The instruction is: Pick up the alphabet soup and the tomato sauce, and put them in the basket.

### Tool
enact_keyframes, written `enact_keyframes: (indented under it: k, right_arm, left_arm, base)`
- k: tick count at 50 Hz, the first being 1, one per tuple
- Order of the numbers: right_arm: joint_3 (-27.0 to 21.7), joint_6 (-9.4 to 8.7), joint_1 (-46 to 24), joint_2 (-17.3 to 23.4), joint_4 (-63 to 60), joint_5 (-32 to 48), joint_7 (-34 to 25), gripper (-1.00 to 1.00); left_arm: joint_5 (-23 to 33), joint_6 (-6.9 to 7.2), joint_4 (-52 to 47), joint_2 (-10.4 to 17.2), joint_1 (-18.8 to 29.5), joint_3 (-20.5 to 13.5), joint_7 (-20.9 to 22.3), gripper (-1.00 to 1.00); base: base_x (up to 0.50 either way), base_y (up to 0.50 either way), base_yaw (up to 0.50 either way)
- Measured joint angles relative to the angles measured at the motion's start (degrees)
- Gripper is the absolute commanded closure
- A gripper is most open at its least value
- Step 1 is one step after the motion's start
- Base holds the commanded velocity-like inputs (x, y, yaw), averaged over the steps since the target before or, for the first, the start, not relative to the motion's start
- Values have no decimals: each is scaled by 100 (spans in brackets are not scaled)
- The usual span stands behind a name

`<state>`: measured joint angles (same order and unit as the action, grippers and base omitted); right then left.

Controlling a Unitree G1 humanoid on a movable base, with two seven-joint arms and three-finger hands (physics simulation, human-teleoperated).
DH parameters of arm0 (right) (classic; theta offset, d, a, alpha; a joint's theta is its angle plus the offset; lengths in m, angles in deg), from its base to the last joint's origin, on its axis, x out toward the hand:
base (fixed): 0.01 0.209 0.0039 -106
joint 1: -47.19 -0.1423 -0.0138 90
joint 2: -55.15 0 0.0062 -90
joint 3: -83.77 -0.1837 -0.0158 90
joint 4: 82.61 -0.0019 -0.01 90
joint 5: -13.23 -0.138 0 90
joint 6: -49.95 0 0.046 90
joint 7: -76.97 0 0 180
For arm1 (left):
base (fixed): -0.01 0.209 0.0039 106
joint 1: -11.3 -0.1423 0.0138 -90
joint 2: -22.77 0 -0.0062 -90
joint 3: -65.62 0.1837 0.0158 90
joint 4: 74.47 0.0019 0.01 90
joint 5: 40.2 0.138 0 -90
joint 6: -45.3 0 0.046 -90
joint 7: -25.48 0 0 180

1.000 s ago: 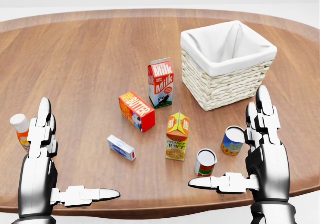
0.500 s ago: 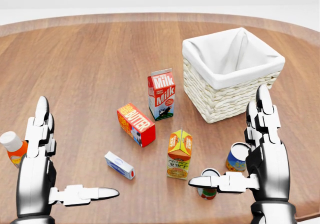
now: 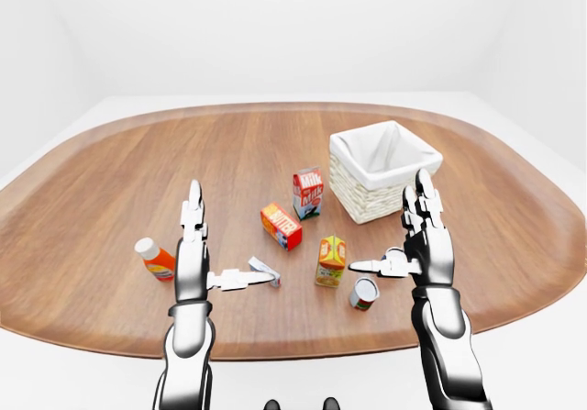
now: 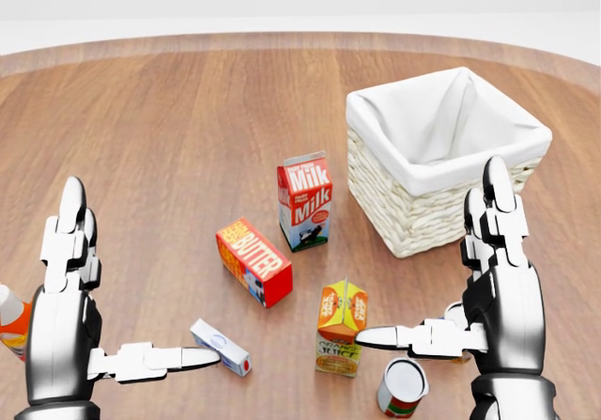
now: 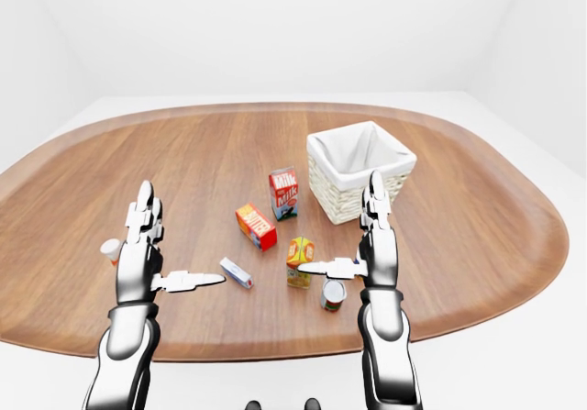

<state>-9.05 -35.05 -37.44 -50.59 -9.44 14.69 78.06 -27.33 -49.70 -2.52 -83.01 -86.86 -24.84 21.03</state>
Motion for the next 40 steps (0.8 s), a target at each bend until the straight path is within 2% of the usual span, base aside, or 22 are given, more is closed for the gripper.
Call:
enact_keyframes:
  k: [40]
  right_arm:
    - [24, 0, 45, 5, 35, 22, -57, -100]
  left_arm:
    - [51, 0, 7, 4, -59, 60, 25, -100]
  base:
    - [18, 0, 0]
